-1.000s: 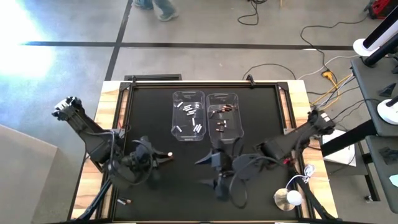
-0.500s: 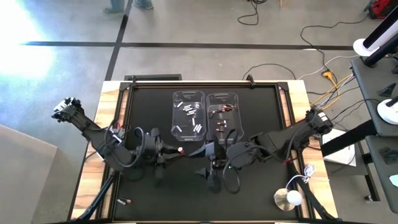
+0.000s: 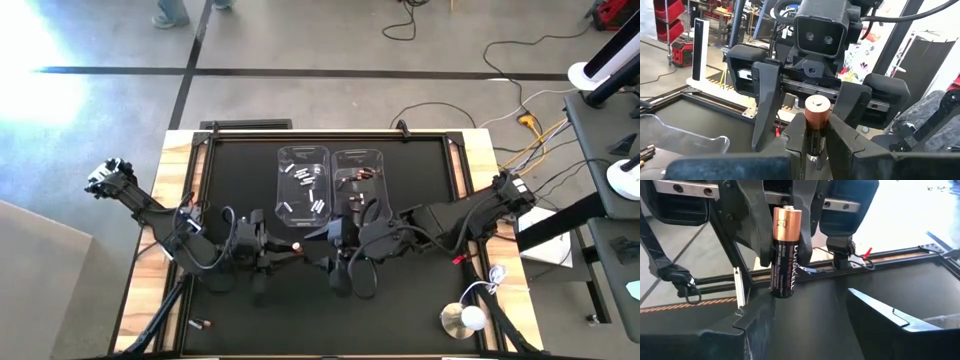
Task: Sort batteries
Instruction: Put the black battery into the right transparent bin
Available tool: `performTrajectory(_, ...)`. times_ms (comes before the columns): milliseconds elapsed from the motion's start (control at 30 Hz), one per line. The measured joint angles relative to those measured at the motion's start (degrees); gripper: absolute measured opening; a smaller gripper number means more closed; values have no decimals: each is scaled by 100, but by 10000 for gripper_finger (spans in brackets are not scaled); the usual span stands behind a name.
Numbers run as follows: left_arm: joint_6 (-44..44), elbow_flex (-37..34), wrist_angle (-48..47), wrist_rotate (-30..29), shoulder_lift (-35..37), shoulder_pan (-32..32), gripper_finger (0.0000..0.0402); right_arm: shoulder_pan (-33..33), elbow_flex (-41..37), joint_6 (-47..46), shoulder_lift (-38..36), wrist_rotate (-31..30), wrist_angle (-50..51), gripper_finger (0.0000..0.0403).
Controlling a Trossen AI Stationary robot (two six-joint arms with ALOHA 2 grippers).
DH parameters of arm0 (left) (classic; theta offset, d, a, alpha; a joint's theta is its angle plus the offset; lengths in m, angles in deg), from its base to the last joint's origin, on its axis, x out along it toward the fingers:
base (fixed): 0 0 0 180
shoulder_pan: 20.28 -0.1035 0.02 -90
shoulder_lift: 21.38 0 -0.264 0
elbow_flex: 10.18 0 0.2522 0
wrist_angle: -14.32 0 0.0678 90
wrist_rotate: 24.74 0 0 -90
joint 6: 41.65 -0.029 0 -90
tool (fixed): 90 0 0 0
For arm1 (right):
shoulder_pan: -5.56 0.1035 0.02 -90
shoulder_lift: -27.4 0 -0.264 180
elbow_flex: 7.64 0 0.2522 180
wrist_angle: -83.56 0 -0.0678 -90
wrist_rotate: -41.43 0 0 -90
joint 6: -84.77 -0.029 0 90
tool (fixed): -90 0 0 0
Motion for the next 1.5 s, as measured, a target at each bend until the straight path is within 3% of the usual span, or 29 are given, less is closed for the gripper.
performTrajectory(433, 39, 0, 13, 10, -143, -186, 32, -4, 2, -38, -7, -2, -73, 199)
performTrajectory(767, 0, 0, -67, 42, -172, -194, 34, -11, 2, -156, -7, 37, -24, 85)
performTrajectory(867, -4, 2, -183, 36, -172, -194, 45, -16, 2, -151, -7, 39, 65, 46)
performTrajectory(1100, -181, 60, -438, 37, -128, -194, 98, -96, 139, -191, -42, 42, 581, 44)
performTrajectory(1233, -186, 600, -1617, -155, -120, -182, 133, -213, 513, -195, -52, 18, 1503, 44)
performTrajectory(1400, 404, 1667, -4050, -258, -116, -108, 164, -529, 1019, -202, -66, 20, 3982, 44)
performTrajectory(1500, 512, 2152, -4888, -286, -116, -49, 173, -872, 982, -55, -66, 22, 5066, 44)
